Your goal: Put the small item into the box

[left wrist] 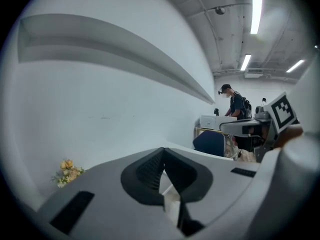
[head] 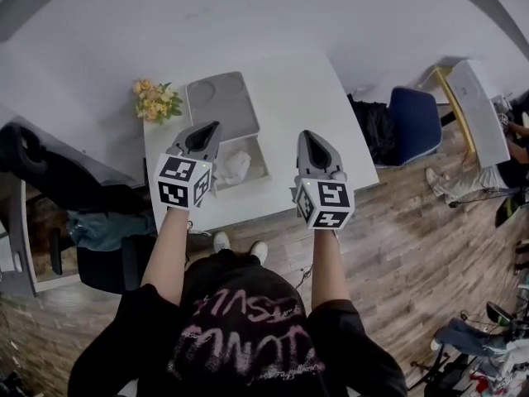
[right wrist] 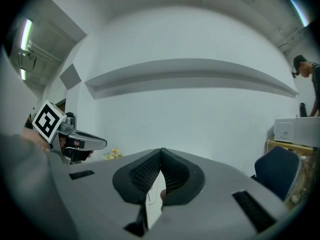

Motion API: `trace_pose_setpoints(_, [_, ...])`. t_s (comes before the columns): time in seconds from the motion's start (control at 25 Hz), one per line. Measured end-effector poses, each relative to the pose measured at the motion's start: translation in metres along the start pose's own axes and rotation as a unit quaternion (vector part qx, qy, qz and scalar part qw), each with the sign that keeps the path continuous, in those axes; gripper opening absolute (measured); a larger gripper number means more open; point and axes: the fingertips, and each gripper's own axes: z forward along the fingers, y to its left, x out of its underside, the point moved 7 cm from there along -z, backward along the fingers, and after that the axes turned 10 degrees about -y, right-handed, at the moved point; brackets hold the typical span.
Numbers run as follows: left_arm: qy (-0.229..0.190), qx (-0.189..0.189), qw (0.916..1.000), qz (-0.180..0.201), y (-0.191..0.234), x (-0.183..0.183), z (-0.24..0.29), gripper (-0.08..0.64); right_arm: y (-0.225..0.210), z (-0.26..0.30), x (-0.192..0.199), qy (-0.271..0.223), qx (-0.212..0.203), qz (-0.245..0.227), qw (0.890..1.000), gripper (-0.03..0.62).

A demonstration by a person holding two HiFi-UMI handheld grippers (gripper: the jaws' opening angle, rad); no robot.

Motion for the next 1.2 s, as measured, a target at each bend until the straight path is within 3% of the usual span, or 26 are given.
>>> trace_pose_setpoints(0.2, [-0.037, -0.011, 0.999, 0.023, 0.002, -0.029, -0.009, 0.003, 0.002, -0.002, -0.012, -0.012, -0.002, -0.003, 1.0, 0.011])
trace_pose_setpoints(0.4, [-0.081, -0.017, 0.9966, 0.003, 0.002, -0.057, -0.02, 0.003, 0.005, -0.004, -0.022, -0.023, -0.006, -0.006, 1.0, 0.009])
trace_pose_setpoints(0.52, [-0.083, -0.014, 0.9961, 0.026, -0.002, -0.061, -0.021, 0.003, 0.005, -0.004, -0.024, -0.025, -0.007, -0.007, 1.0, 0.009])
trace_pose_setpoints(1.2, [-0.095, -0.018, 0.9943, 0.043, -0.021, -0.051, -0.027, 0.002, -0.002, -0.012, -0.024, -0.038, -0.024, -0.02, 0.999, 0.009])
